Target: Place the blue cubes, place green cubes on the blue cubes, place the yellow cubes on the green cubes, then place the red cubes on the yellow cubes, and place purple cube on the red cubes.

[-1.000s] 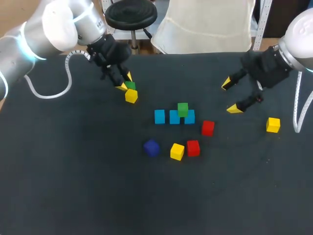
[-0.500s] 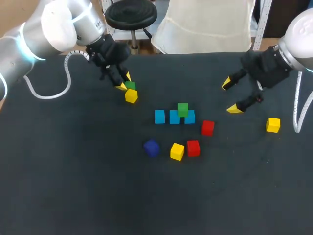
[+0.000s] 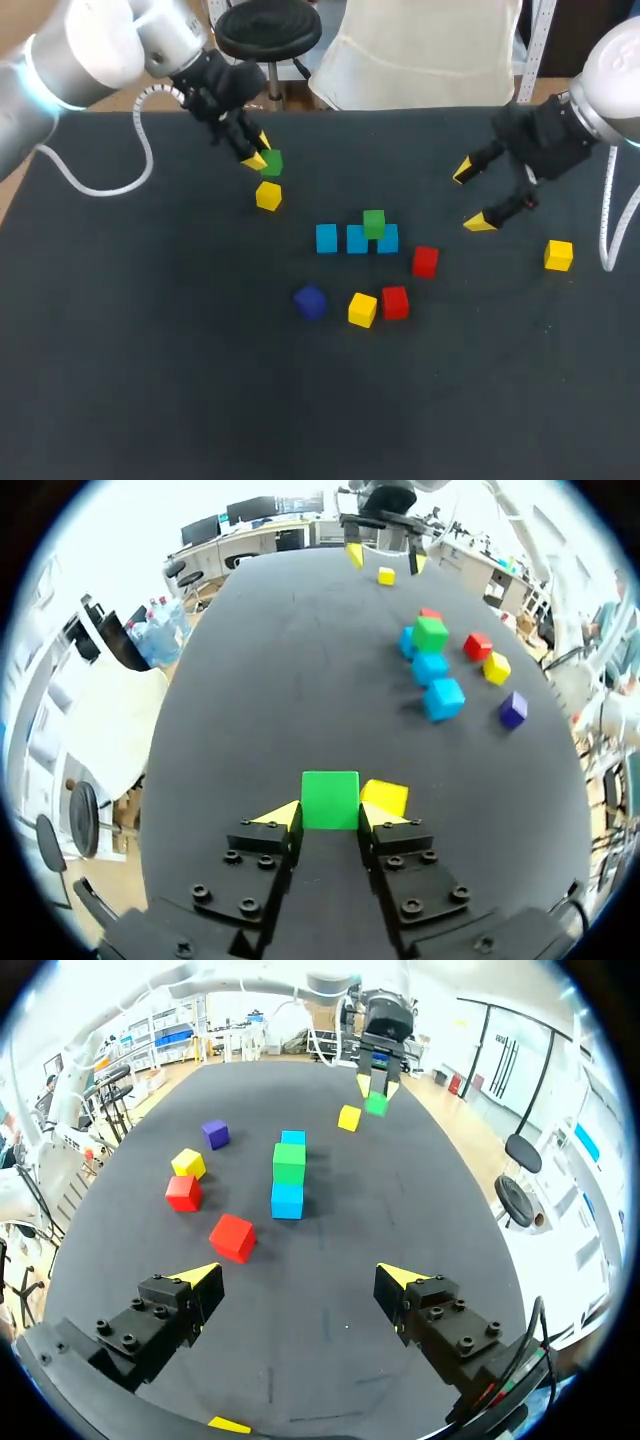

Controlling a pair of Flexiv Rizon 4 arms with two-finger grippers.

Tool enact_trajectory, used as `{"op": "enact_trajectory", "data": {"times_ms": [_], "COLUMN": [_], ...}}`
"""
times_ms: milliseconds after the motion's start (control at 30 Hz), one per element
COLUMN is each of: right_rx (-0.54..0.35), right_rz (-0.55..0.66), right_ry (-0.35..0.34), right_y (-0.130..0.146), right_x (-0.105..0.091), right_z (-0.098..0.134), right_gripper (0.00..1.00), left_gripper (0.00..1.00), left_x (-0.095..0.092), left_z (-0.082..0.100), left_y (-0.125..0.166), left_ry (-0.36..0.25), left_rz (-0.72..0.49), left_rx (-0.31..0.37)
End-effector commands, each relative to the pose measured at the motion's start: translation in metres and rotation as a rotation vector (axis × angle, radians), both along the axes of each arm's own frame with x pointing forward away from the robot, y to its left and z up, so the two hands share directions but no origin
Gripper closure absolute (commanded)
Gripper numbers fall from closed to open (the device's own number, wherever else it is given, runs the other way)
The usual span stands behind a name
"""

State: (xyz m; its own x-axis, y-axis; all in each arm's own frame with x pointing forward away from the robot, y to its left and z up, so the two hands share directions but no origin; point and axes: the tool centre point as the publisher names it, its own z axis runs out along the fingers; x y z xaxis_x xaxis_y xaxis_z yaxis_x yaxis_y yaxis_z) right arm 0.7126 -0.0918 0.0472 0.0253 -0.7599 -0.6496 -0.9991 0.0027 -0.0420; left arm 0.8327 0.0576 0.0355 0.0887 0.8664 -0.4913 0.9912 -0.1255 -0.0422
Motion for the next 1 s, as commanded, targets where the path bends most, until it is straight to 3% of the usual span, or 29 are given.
{"op": "enact_trajectory", "data": {"times_ms": [33, 233, 400, 433, 700, 1000], "right_rx": [0.003, 0.003, 0.003, 0.003, 0.003, 0.003], "right_rz": [0.002, 0.002, 0.002, 0.002, 0.002, 0.002], "right_ry": [0.001, 0.001, 0.001, 0.001, 0.001, 0.001], "right_y": [0.0, 0.0, 0.0, 0.0, 0.0, 0.0], "right_x": [0.001, 0.001, 0.001, 0.001, 0.001, 0.001], "right_z": [-0.001, -0.001, -0.001, -0.001, -0.001, -0.001], "right_gripper": [0.0, 0.0, 0.0, 0.0, 0.0, 0.0], "left_gripper": [1.0, 1.0, 1.0, 1.0, 1.0, 1.0], "left_x": [-0.035, -0.064, -0.087, -0.091, -0.126, -0.16], "left_z": [0.018, 0.035, 0.039, 0.04, 0.038, 0.032], "left_y": [-0.014, -0.038, -0.053, -0.056, -0.064, -0.071], "left_ry": [-0.038, -0.065, -0.086, -0.1, -0.119, -0.153], "left_rz": [0.033, 0.051, 0.059, 0.062, 0.105, 0.133], "left_rx": [0.043, 0.029, 0.0, 0.016, -0.046, -0.034]}}
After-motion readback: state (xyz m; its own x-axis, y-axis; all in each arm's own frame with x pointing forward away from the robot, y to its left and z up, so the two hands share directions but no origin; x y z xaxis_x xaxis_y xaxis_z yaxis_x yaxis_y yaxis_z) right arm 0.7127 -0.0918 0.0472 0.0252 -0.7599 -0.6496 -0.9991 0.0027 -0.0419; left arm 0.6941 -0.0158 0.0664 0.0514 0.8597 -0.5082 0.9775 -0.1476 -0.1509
